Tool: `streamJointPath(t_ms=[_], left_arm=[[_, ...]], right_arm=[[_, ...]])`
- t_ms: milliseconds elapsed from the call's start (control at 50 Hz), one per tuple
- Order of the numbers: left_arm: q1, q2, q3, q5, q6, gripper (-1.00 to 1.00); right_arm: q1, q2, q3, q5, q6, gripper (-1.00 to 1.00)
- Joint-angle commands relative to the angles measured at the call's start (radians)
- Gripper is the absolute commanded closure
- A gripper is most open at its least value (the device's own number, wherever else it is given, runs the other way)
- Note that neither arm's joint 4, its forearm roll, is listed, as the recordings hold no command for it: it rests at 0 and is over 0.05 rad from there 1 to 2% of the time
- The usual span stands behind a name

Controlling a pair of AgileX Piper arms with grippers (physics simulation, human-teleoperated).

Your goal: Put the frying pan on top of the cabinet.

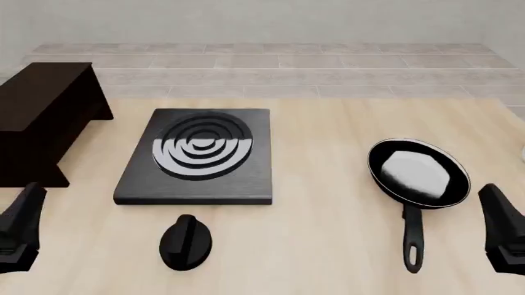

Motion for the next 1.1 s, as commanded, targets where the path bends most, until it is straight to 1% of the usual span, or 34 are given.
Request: streamJointPath(t_ms=[20, 120, 260, 340, 400, 440, 460, 480, 520, 580, 600, 620, 700, 720, 760, 780, 820, 840, 860, 900, 960, 980, 1040, 1060, 1080, 1100], left_arm=[[0.024, -0.029, -0.013, 0.031, -0.004, -1.00], [0.015, -0.028, -0.020, 0.039, 0.002, -1.00], [0.010, -0.030, -0.010, 0.023, 0.011, -1.00], [0.006, -0.029, -0.030, 0.033, 0.018, -1.00], [-0.016, -0.027, -0.067, 0.057, 0.010, -1.00], [-0.050, -0.023, -0.099, 0.076, -0.001, -1.00], [-0.050, -0.023, -0.100, 0.076, -0.001, -1.00], [-0.077, 0.022, -0.139, 0.075, -0.020, -1.00], [-0.092, 0.044, -0.152, 0.066, -0.030, -1.00], [-0.142, 0.156, -0.203, 0.033, -0.087, -1.00], [-0.164, 0.179, -0.212, 0.025, -0.093, -1.00], [-0.191, 0.174, -0.224, 0.021, -0.080, -1.00], [-0.277, 0.282, -0.278, -0.005, -0.146, -1.00], [-0.311, 0.309, -0.298, -0.011, -0.157, -1.00], [-0.344, 0.340, -0.314, -0.024, -0.172, -1.00], [-0.375, 0.372, -0.329, -0.032, -0.185, -1.00], [-0.421, 0.415, -0.338, -0.056, -0.205, -1.00], [-0.448, 0.463, -0.345, -0.074, -0.244, -1.00], [-0.448, 0.464, -0.345, -0.075, -0.244, -1.00], [-0.483, 0.517, -0.348, -0.111, -0.287, -1.00], [-0.547, 0.616, -0.374, -0.152, -0.336, -1.00], [-0.566, 0.653, -0.378, -0.170, -0.365, -1.00], [-0.610, 0.760, -0.406, -0.211, -0.405, -1.00], [-0.641, 0.826, -0.428, -0.218, -0.423, -1.00], [-0.661, 0.865, -0.433, -0.233, -0.467, -1.00], [-0.661, 0.866, -0.433, -0.234, -0.467, -1.00]], right_arm=[[-0.003, -0.013, -0.001, 0.008, -0.011, -1.00], [-0.009, -0.015, -0.001, 0.007, -0.007, -1.00], [-0.008, -0.015, -0.002, 0.005, -0.006, -1.00], [-0.007, -0.015, -0.002, 0.005, -0.006, -1.00], [-0.008, -0.015, -0.001, 0.004, -0.004, -1.00], [-0.006, -0.015, -0.001, 0.004, -0.005, -1.00], [-0.006, -0.015, -0.001, 0.004, -0.005, -1.00], [-0.005, -0.015, -0.001, 0.003, -0.005, -1.00], [-0.005, -0.015, -0.001, 0.003, -0.005, -1.00], [-0.007, -0.016, -0.001, 0.002, -0.004, -1.00], [-0.007, -0.016, -0.001, 0.001, -0.005, -1.00], [-0.007, -0.016, -0.001, 0.001, -0.004, -1.00], [-0.008, -0.016, 0.000, 0.001, -0.006, -1.00], [-0.008, -0.016, 0.000, 0.000, -0.007, -1.00], [-0.007, -0.016, 0.000, 0.001, -0.007, -1.00], [-0.007, -0.016, 0.000, 0.001, -0.008, -1.00], [-0.004, -0.016, 0.000, 0.001, -0.012, -1.00], [-0.004, -0.016, 0.000, 0.001, -0.012, -1.00], [-0.004, -0.016, 0.000, 0.001, -0.012, -1.00], [-0.003, -0.016, 0.000, 0.001, -0.014, -1.00], [-0.004, -0.016, 0.001, -0.001, -0.016, -1.00], [-0.005, -0.016, 0.001, -0.001, -0.017, -1.00], [-0.005, -0.016, 0.001, -0.001, -0.019, -1.00], [-0.005, -0.016, 0.001, -0.001, -0.019, -1.00], [-0.006, -0.016, 0.001, -0.001, -0.019, -1.00], [-0.006, -0.016, 0.001, -0.001, -0.019, -1.00]])
